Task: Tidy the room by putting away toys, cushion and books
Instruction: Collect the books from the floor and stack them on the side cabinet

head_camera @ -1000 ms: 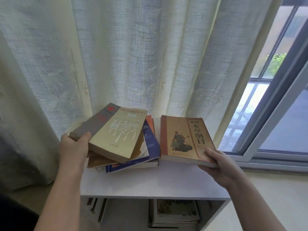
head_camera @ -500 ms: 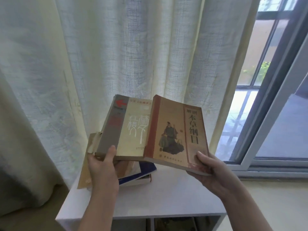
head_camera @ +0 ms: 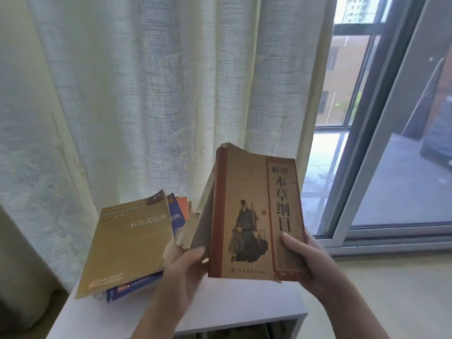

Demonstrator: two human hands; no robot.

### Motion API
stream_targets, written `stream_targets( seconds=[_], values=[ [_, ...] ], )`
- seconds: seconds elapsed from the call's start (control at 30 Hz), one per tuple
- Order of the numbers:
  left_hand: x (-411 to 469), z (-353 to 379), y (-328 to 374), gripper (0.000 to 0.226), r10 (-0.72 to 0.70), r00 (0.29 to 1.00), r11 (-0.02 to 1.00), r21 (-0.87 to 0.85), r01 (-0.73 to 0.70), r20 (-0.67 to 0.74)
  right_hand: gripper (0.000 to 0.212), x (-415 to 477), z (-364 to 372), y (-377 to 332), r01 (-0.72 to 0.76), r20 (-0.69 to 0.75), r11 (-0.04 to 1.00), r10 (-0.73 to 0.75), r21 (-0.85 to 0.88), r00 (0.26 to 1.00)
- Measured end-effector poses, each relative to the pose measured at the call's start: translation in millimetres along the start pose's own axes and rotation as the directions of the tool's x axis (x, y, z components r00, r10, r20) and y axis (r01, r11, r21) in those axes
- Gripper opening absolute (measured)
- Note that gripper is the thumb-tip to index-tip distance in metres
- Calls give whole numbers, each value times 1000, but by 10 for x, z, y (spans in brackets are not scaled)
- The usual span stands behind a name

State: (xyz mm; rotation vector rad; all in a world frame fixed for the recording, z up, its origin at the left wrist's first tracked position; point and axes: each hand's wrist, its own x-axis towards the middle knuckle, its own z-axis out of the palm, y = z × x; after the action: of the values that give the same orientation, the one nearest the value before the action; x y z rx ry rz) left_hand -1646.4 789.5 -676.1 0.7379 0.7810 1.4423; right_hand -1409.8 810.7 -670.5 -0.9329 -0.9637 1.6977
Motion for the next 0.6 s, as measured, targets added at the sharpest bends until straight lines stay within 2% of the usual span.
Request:
stream_targets(
  seconds=[0.03,0.07,0.1,0.13,0.17,0.23,0.33,0.4,0.47,0.6],
  values=[
    [32,-45,45,55,-37,999,990,138,33,23,55,-26,-43,2,20,-13,999,-20,-35,1000],
    [60,-70,99,54,-53,999,932,359,47,7,58,-51,-73,0,50,-12,995,-51,-81,999],
    [74,-68,145,54,-44,999,819,573,32,8,60,-77,-100,3,86,-4,988,-87,-131,996],
    [69,-39,162,55,-32,999,715,700,6,25,59,-102,-119,12,122,8,976,-123,-178,992],
    [60,2,151,54,-17,999,666,746,-19,41,57,-123,-124,29,153,19,964,-153,-218,988],
    [29,97,62,48,81,996,655,752,-76,30,50,-151,-99,91,206,38,933,-204,-296,978],
    [25,150,-143,61,234,972,716,675,-177,7,47,-117,-51,181,263,20,882,-278,-391,960],
    [29,119,-239,69,288,957,735,634,-241,30,49,-81,-42,203,249,-11,892,-273,-377,962],
    [10,96,-279,74,304,951,734,624,-268,51,50,-59,-25,237,220,-32,904,-248,-368,968],
    [-5,82,-291,64,289,957,756,605,-250,34,53,-13,-18,336,190,-48,916,-220,-352,974]
  ],
)
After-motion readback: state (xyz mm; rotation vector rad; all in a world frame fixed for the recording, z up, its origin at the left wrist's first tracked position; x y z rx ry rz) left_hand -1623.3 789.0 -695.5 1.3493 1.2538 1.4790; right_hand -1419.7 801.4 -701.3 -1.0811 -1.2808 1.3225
